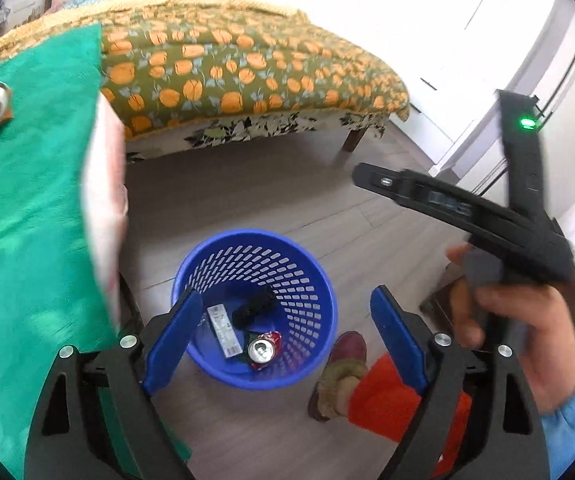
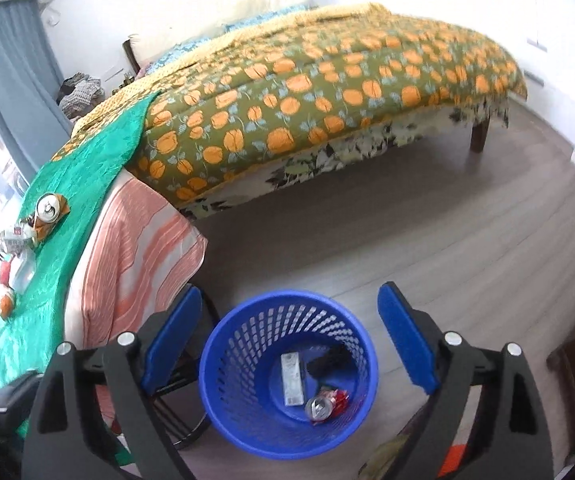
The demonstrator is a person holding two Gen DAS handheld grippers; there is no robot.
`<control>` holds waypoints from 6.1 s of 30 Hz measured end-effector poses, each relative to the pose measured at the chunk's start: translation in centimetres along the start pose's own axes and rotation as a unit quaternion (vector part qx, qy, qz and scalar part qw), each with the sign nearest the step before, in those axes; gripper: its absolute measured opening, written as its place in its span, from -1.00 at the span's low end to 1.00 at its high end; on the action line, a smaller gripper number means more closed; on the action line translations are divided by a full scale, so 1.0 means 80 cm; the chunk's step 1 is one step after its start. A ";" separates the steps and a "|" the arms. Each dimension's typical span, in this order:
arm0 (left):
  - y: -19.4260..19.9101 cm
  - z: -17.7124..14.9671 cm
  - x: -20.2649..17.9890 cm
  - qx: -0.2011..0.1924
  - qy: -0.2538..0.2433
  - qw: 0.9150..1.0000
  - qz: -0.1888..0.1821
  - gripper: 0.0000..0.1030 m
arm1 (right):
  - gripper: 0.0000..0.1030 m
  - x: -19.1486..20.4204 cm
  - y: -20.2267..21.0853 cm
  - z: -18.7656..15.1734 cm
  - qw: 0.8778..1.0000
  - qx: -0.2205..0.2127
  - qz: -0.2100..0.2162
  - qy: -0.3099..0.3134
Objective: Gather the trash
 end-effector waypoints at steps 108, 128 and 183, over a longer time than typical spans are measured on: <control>0.199 -0.129 0.499 -0.011 0.111 0.966 0.235 0.87 | 0.41 0.569 -0.163 -0.077 0.922 0.173 0.202 0.280; 0.197 -0.128 0.495 -0.007 0.106 0.965 0.239 0.87 | -0.06 0.472 -0.081 -0.154 0.914 0.161 0.190 0.322; -0.025 0.018 0.017 0.050 -0.025 0.998 0.020 -0.17 | -0.11 0.032 -0.041 -0.023 0.995 0.082 0.035 0.047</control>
Point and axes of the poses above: each gripper's, at about its wrist camera, not at the fingertips, and y roughly against the way its jaws point, x to its left, z to its top, the point moved 2 cm from there along -y, roughly the way its jaws point, and after that the axes turned 10 degrees about z, right-handed, at the moved point
